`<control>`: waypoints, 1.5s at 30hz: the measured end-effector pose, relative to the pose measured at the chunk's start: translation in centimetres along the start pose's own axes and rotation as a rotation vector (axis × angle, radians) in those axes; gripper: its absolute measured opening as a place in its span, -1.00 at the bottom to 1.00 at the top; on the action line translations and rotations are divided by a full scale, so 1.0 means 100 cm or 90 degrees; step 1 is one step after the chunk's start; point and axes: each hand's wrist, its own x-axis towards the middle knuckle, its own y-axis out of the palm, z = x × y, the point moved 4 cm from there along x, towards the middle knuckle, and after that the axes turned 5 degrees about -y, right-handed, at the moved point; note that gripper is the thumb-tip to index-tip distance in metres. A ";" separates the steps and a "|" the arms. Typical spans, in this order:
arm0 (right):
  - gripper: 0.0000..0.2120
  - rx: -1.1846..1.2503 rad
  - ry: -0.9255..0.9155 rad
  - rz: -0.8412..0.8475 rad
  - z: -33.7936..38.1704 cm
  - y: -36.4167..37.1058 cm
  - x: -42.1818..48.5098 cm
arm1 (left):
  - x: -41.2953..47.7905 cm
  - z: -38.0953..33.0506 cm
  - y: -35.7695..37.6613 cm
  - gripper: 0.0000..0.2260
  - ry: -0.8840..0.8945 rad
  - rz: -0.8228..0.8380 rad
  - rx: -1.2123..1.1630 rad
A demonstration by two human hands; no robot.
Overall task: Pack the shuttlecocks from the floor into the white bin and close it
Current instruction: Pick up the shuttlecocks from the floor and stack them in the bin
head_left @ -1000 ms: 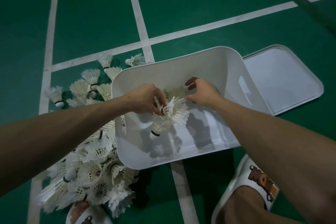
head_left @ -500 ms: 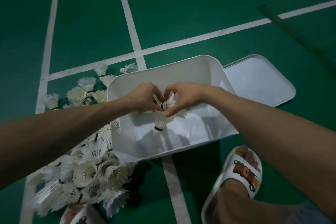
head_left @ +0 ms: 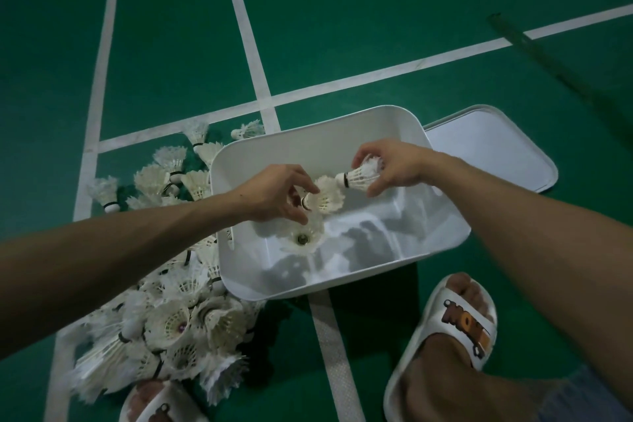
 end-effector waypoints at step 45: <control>-0.26 0.191 0.034 -0.112 -0.051 0.072 0.073 | 0.039 0.050 0.026 -0.71 -0.083 0.052 0.007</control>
